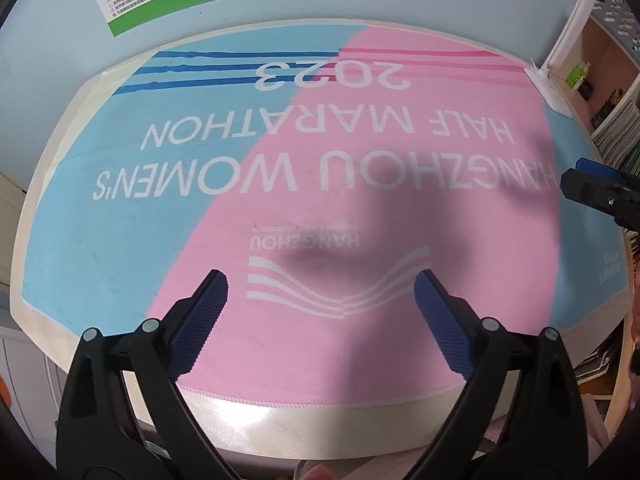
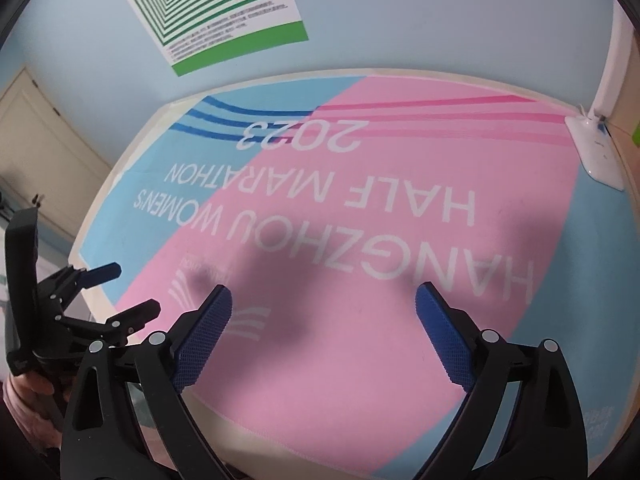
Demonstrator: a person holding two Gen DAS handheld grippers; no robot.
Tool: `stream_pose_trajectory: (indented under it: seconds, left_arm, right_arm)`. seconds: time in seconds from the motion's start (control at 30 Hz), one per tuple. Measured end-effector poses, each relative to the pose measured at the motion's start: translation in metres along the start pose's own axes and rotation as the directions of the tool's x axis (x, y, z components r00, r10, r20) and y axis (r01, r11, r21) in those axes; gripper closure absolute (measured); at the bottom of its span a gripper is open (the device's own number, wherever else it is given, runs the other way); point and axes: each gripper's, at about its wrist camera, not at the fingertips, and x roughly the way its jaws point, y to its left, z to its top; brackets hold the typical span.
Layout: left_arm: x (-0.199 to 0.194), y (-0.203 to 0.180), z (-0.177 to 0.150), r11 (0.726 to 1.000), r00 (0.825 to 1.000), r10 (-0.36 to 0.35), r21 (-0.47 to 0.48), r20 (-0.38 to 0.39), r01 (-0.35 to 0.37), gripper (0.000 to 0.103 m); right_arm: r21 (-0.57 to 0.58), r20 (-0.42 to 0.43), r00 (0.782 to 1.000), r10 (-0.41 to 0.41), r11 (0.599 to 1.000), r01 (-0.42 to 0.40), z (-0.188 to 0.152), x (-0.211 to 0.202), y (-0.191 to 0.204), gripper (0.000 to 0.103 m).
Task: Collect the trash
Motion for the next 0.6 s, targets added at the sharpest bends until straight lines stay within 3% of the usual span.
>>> stream_pose_trajectory:
  seconds: [0.17,0.37,0.6]
  left_arm:
    - [0.001,0.004,0.002,1.000,1.000,0.023,0.008,0.005,-0.023,0.007]
    - [-0.001,0.002,0.003,1.000,1.000,0.002,0.003,0.007,-0.002,0.007]
    - [-0.005,0.005,0.005,1.000,1.000,0.010,0.007,0.026,-0.010,0.007]
  right_arm:
    - [0.045,0.019,1.000,-0.021,0.999,0.020,-0.001,0.000,0.005,0.011]
    - [0.122,0.076,0.994,-0.082,0.990,0.073,-0.010,-0.008,0.018,0.010]
    - [0.139,0.125,0.985,-0.116,0.985,0.099,-0.014,-0.016,0.026,0.010]
